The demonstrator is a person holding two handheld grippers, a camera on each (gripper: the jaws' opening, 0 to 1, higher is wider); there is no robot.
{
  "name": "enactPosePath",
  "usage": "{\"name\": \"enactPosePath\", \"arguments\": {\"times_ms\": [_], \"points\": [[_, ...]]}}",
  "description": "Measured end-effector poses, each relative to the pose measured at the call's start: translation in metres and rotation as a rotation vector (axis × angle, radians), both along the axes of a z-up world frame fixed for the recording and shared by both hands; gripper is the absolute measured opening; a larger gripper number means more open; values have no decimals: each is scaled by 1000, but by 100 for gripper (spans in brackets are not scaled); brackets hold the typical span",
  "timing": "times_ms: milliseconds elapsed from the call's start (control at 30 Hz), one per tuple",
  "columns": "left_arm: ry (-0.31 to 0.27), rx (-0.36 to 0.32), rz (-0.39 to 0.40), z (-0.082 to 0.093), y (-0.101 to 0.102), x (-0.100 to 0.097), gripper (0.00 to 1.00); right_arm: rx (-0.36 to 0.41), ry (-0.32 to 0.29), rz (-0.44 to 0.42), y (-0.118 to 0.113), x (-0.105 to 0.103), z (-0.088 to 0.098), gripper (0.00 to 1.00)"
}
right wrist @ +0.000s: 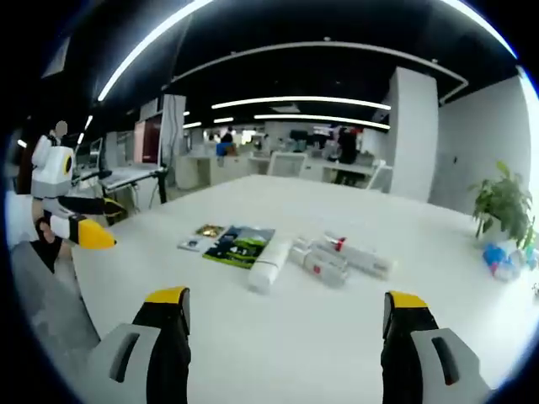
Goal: Arrange the skincare products in the storage area until every visible bottle or jar stands upright without overlapping.
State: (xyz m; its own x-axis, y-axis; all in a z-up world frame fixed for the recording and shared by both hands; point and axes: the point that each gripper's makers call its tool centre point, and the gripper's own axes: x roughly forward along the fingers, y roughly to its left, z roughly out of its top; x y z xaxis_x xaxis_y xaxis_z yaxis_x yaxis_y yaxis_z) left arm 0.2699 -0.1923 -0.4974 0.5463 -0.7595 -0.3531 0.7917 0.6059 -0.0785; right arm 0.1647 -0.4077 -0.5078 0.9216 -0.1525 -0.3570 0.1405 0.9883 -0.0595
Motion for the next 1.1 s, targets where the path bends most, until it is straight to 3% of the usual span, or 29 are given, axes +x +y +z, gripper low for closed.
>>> {"name": "enactPosePath", "arguments": {"times_ms": [1100], "points": [[4,36,-7,-6,1,1,99,-6,21,24,5,3,-2,100]]}}
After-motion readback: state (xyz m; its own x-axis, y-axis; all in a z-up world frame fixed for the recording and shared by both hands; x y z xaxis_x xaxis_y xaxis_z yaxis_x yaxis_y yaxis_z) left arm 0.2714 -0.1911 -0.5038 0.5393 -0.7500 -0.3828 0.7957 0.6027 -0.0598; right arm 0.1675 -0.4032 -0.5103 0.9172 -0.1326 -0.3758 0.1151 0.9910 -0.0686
